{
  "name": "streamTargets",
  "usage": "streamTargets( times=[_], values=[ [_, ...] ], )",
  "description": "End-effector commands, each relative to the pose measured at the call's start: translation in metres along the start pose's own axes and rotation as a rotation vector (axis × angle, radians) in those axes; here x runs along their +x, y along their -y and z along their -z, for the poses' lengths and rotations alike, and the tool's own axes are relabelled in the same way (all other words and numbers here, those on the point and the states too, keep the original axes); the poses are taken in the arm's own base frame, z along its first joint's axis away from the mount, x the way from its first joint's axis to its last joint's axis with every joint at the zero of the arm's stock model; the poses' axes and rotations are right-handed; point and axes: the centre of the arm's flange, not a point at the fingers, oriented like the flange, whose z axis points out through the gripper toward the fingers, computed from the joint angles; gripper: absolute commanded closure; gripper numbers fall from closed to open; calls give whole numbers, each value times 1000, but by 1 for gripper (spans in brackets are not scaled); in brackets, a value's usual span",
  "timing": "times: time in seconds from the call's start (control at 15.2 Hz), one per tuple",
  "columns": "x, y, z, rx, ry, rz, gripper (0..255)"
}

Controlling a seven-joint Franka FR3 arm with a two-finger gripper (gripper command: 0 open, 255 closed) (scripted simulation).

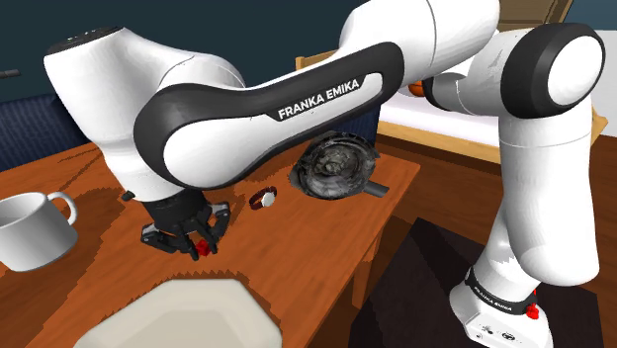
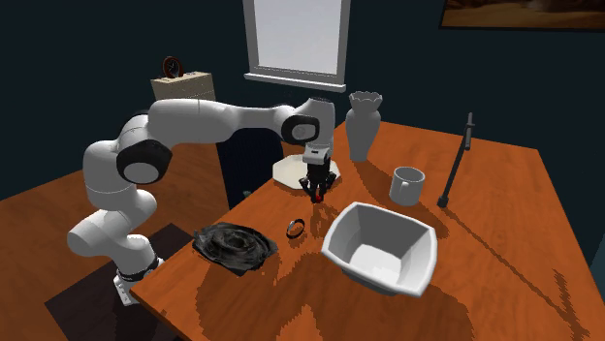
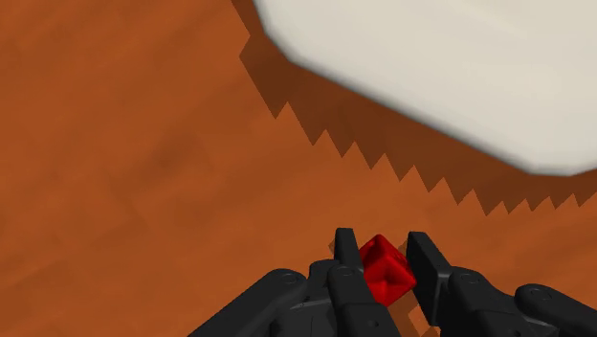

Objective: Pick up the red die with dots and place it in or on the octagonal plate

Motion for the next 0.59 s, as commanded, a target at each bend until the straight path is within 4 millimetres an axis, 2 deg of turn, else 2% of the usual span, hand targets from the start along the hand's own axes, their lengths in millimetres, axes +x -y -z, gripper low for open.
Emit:
streamTargets(
  times=[0.0, 0.13, 0.53],
  values=[
    [1, -3, -8, -30, 7, 0, 255],
    [1, -2, -6, -31, 7, 0, 255],
    [3, -4, 26, -31, 7, 0, 255]
  ],
)
